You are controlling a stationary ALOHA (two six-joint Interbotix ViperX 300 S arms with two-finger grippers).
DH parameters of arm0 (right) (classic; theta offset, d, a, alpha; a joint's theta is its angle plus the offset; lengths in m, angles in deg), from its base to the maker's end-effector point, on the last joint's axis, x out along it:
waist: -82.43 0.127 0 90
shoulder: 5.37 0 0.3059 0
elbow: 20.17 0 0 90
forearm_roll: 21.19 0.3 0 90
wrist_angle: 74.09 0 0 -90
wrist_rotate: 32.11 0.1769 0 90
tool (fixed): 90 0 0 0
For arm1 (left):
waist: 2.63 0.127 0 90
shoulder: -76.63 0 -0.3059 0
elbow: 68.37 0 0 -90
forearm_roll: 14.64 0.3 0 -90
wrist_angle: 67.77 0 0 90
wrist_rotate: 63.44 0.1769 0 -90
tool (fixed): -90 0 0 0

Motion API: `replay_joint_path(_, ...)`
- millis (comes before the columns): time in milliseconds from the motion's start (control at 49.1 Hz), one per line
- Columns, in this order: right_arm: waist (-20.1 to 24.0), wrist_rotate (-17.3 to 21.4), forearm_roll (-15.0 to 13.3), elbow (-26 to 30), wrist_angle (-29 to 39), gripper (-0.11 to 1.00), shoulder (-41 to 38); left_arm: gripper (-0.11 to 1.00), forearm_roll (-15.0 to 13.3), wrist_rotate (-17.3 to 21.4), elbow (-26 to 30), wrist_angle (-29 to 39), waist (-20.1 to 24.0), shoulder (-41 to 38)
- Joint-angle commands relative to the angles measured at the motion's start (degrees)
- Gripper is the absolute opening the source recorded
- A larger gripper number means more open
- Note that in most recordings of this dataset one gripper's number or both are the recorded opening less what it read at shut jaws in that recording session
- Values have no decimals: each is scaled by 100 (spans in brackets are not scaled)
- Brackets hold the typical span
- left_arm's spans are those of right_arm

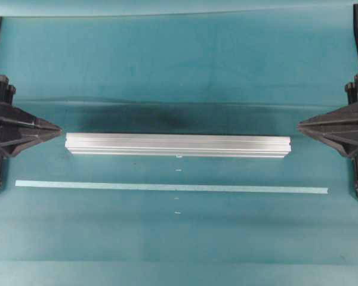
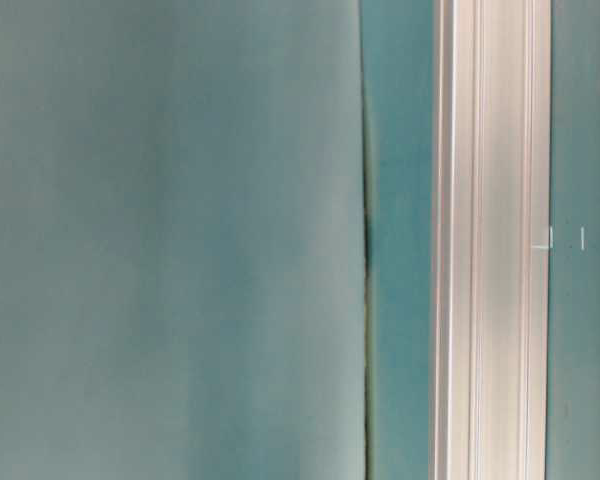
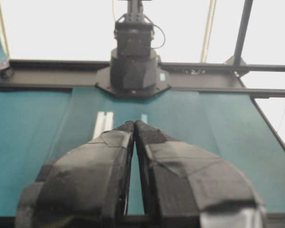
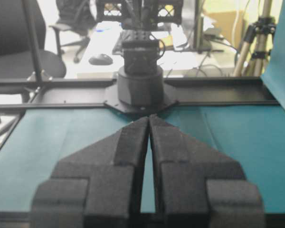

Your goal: Lift the metal rail with both hands and move it towards you.

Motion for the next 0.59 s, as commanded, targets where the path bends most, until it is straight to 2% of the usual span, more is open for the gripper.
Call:
replay_joint_path(0, -62, 97, 62, 185, -26, 14, -44, 14, 26, -185, 545, 132, 132, -272)
replay_joint_path(61, -123, 114, 334, 325, 167, 10, -70, 9, 70, -229, 738, 308, 193, -369)
replay_joint_path(163, -281, 185, 519, 571, 738, 2, -105, -3, 79, -202, 1055, 809, 220, -466)
replay_joint_path(346, -598, 475, 562, 1213, 2681, 2, -334, -5, 79, -220, 1538, 2232, 264, -668)
replay_joint_path(489, -791, 853, 554, 1802, 4254, 1, -800, -5, 88, -185, 1925, 3138, 369, -888)
replay_joint_path(570, -800, 923, 536, 2074, 4913, 1, -1116, -5, 105, -167, 2162, 3595, 422, -1063)
